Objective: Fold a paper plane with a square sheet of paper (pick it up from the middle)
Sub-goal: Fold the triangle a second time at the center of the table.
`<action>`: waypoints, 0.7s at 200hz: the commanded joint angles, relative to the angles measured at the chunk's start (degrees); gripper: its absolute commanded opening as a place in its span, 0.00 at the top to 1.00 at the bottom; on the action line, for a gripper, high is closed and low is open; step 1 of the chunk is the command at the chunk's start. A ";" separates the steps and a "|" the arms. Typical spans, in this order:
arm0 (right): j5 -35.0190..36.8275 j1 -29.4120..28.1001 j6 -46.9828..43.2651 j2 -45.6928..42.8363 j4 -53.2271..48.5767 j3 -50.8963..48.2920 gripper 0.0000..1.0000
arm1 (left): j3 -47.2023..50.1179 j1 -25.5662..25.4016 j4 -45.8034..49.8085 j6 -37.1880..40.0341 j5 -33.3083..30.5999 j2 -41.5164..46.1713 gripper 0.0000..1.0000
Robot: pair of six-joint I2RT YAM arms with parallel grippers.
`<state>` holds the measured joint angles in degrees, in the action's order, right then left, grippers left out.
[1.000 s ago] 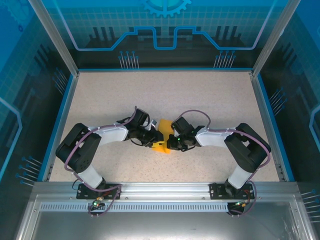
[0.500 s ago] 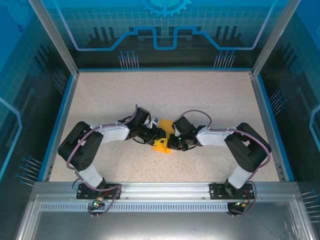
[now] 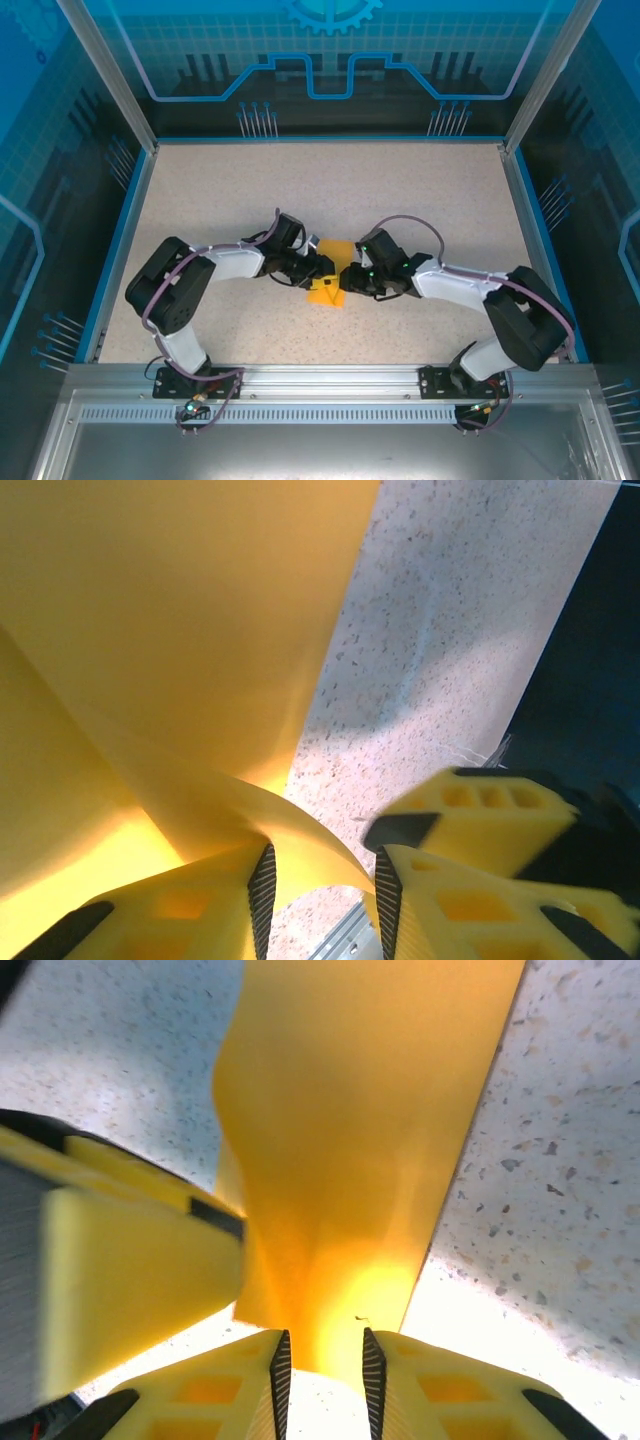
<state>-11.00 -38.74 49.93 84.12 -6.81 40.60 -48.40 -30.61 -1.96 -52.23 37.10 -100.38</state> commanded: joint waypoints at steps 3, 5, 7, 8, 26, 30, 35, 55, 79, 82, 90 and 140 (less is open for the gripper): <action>1.26 1.33 -0.96 -2.70 -0.39 -2.68 0.70 | -1.49 -0.58 0.20 -0.13 -0.43 -1.10 0.66; 1.08 1.37 -1.02 -2.85 -0.22 -2.77 0.69 | -1.51 -0.52 0.20 -0.08 -0.40 -1.08 0.66; 0.90 1.45 -1.16 -2.94 -0.05 -2.80 0.69 | -1.52 -0.55 0.24 -0.12 -0.48 -1.06 0.66; 0.77 1.46 -1.20 -2.97 0.08 -2.76 0.69 | -1.52 -0.57 0.26 -0.09 -0.51 -1.10 0.66; -1.18 1.98 -2.28 -2.47 1.53 -2.56 0.66 | -1.32 -0.61 0.33 0.02 -0.80 -1.22 0.67; -1.56 2.08 -2.49 -2.26 1.88 -2.40 0.66 | -1.21 -0.66 0.29 -0.01 -0.89 -1.21 0.67; -1.89 2.09 -2.47 -1.99 2.28 -2.24 0.65 | -1.13 -0.61 0.27 -0.02 -0.96 -1.10 0.67; -2.90 2.09 -2.89 -0.52 3.18 -1.49 0.64 | -0.82 -0.64 0.05 -0.09 -1.09 -0.85 0.66; -3.50 2.19 -2.94 0.85 3.89 -1.14 0.63 | -0.64 -0.77 -0.50 0.02 -1.07 -0.53 0.56; -3.56 2.22 -2.91 0.99 3.98 -1.14 0.63 | -0.64 -0.77 -0.44 0.02 -1.07 -0.49 0.56; -3.65 2.18 -2.95 1.09 4.21 -1.18 0.63 | -0.76 -0.81 -0.49 0.01 -1.07 -0.50 0.55; -3.73 2.31 -2.60 2.30 5.08 -1.36 0.63 | -0.75 -0.78 -0.24 0.00 -1.42 -0.87 0.68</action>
<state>-13.76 -37.06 47.97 84.93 -3.20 38.59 -48.42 -30.94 -2.07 -52.60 36.18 -100.62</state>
